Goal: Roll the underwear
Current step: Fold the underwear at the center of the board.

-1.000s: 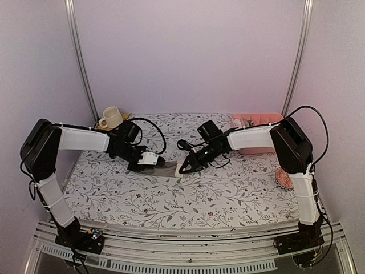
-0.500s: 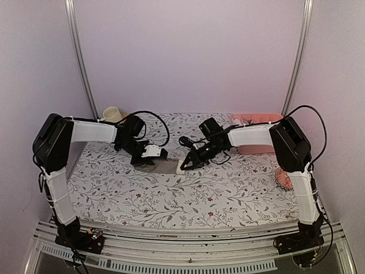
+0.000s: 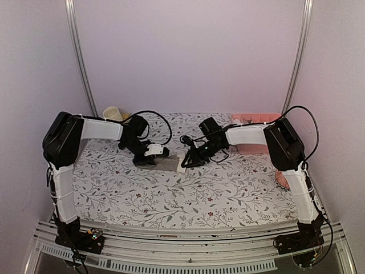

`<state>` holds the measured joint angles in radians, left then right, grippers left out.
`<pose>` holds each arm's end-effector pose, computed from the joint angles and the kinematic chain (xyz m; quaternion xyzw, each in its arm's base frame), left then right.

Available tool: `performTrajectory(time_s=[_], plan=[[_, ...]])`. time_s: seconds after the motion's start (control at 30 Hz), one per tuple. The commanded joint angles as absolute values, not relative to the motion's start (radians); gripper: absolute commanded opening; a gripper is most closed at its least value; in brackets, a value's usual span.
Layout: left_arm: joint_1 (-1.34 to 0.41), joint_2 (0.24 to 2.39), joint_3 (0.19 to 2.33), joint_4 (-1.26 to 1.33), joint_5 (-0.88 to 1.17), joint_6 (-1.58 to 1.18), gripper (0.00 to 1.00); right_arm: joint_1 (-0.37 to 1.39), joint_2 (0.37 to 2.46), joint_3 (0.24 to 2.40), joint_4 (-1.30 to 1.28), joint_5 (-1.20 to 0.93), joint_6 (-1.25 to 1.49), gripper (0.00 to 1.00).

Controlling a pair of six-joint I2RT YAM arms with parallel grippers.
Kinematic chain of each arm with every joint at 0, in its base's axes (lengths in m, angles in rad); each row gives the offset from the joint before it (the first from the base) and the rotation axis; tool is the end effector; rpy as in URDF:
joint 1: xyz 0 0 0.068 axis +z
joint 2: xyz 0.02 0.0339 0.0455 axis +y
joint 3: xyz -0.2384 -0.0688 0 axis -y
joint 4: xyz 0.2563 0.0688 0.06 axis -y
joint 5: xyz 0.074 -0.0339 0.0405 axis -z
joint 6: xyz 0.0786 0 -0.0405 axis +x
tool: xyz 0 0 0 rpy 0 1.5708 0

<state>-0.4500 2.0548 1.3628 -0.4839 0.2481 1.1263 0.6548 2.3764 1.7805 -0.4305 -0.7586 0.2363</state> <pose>0.3737 -0.2020 0.0685 0.7070 0.6689 -0.0499 0.2239 0.3681 0.3508 0.0723 -0.2832 0.8545 0.4294 0.0717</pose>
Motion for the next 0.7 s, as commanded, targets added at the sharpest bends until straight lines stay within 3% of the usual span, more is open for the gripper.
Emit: performTrajectory(time_s=[0.0, 0.2, 0.33, 0.47, 0.67], plan=[[-0.430, 2.102, 1.400, -0.538, 0.243, 1.100, 0.20, 0.644, 2.383, 1.813, -0.461, -0.632, 0.221, 0.24], [-0.424, 2.114, 1.419, -0.558, 0.258, 1.100, 0.21, 0.643, 2.359, 1.816, -0.444, -0.532, 0.182, 0.24], [-0.423, 2.120, 1.433, -0.572, 0.264, 1.096, 0.22, 0.642, 2.360, 1.818, -0.403, -0.578, 0.170, 0.14], [-0.420, 2.120, 1.443, -0.572, 0.264, 1.084, 0.23, 0.643, 2.359, 1.821, -0.371, -0.648, 0.173, 0.13], [-0.412, 2.116, 1.449, -0.572, 0.254, 1.075, 0.34, 0.644, 2.359, 1.808, -0.362, -0.681, 0.154, 0.29]])
